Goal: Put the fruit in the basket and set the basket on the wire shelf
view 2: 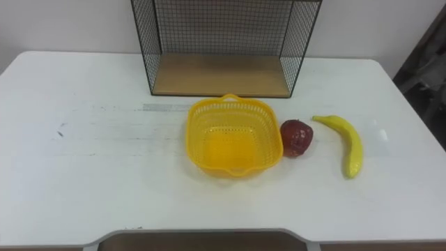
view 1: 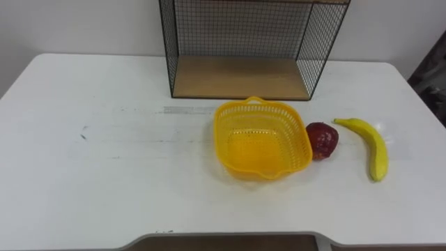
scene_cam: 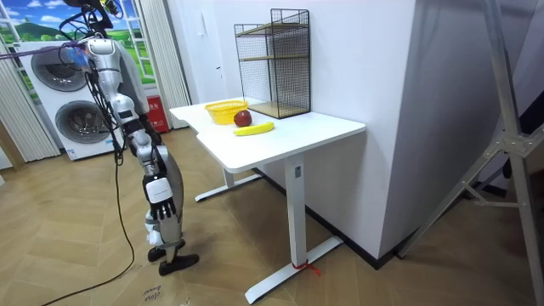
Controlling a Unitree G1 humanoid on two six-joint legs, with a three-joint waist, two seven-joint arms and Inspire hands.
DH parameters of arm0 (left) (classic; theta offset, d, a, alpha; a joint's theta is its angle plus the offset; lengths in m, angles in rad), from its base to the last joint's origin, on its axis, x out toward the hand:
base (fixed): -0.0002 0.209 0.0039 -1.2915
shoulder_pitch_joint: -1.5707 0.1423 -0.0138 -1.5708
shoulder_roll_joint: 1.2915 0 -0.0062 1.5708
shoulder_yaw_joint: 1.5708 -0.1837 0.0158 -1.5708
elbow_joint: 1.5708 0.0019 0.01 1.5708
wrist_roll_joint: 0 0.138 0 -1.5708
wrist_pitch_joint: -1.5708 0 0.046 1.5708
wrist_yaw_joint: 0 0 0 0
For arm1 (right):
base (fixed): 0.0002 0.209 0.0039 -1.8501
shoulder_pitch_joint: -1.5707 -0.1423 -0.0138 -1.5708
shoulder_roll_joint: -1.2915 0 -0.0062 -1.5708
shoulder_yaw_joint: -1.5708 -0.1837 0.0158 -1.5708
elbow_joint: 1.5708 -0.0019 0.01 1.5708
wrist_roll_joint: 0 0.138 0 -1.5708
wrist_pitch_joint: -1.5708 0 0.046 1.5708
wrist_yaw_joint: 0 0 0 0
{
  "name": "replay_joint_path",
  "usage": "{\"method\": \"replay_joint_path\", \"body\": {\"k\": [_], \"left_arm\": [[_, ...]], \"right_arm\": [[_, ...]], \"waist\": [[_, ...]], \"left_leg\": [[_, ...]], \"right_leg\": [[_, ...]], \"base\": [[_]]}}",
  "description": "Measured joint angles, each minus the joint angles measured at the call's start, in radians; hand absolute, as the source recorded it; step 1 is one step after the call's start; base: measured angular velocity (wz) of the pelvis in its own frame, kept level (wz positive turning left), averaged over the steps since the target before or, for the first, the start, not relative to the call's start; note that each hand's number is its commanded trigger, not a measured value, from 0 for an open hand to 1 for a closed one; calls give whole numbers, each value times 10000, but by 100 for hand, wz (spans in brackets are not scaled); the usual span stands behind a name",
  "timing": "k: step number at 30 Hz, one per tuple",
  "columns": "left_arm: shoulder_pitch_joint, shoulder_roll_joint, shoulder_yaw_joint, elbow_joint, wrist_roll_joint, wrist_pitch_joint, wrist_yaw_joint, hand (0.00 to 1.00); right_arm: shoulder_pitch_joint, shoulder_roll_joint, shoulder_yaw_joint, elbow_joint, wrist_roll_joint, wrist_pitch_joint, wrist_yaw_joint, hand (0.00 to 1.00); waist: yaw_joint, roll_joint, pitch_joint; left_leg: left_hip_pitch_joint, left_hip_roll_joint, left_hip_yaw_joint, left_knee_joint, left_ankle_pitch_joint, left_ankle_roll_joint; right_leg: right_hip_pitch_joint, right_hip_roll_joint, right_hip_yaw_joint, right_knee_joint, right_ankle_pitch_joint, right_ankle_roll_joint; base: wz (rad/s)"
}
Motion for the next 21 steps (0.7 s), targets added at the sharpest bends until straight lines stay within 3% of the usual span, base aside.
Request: {"method": "replay_joint_path", "body": {"k": [3, 6, 9, 14, 17, 21], "left_arm": [[-5, 14, 560, -32, 90, -43, 33, 0], [90, -10, 802, -37, 179, -62, 198, 0], [135, -10, 1016, -46, 169, -144, 285, 0], [388, -28, 1929, -43, 169, -422, 852, 0], [545, -7, 2366, -80, 163, -675, 1171, 0], [857, -3, 2693, -467, 90, -752, 1317, 0]], "right_arm": [[-20, -15, -560, -6, 1412, -183, -540, 0], [126, -15, -648, 36, 2483, -174, -907, 0], [471, -12, -1303, 50, 4401, -178, -1306, 0], [375, -8, -3530, -299, 8618, -606, -2010, 0], [343, -22, -4371, -922, 10380, -899, -2429, 0], [124, -186, -5548, -1694, 11561, -989, -3261, 0]], "waist": [[15, -4, 2], [20, -6, 6], [-31, 23, 19], [-377, 17, 23], [-602, -4, 16], [-798, -85, -22]], "left_leg": [[-48, 4, 13, -4, 0, 0], [-58, 9, 37, -11, 1, -1], [-53, 13, 87, -6, 1, 0], [-11, 28, 274, -72, 0, 0], [-1, 28, 271, -65, 0, 0], [-14, 24, 267, -62, 1, 0]], "right_leg": [[-61, -2, -6, 9, 0, 0], [-89, 11, 25, 12, 0, 0], [-105, 18, 63, 7, 0, 0], [-121, 42, 220, 9, 22, 4], [-100, 45, 218, 3, 32, 4], [-129, 46, 233, 5, 32, 4]], "base": [[0], [-1], [-6], [-9], [0], [0]]}}
